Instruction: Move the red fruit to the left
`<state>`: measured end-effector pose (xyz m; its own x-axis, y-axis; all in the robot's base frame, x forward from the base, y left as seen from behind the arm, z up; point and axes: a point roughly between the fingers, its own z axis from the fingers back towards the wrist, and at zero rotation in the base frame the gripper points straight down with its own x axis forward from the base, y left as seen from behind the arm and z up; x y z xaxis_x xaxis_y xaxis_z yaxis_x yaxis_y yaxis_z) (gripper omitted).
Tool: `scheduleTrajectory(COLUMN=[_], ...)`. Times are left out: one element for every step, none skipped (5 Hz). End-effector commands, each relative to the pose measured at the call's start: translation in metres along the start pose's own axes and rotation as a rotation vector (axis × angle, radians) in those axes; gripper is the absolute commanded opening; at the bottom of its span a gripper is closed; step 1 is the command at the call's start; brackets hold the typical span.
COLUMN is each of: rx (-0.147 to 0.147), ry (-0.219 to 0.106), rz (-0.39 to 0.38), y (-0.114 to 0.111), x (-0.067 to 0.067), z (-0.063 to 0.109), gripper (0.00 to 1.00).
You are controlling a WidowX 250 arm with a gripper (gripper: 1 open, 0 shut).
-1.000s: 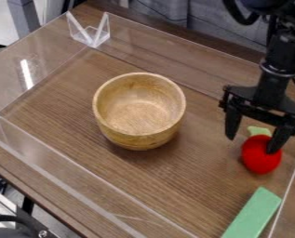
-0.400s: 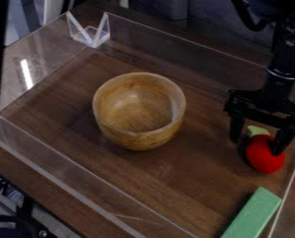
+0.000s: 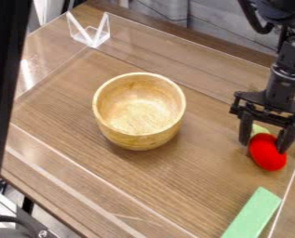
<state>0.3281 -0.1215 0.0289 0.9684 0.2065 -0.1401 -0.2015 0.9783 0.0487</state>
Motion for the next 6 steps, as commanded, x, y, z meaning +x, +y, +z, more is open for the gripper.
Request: scheduleTrajectory(rx=[-0.004, -0.039, -0.081, -0.130, -0.143, -0.142], ry=[-0.030, -0.051, -0.071, -0.086, -0.091, -0.094], rz=[0.043, 0.011, -0.043, -0.055, -0.038, -0.070], y=[0.029, 0.048, 0.068, 0.091, 0.096, 0.093], x=[0.023, 0.018, 0.015, 0.021, 0.029, 0.026], z=[0.010, 0.037, 0.068, 0.076, 0.065, 0.059], gripper=[0.00, 0.00, 0.00, 0.00, 0.00, 0.00])
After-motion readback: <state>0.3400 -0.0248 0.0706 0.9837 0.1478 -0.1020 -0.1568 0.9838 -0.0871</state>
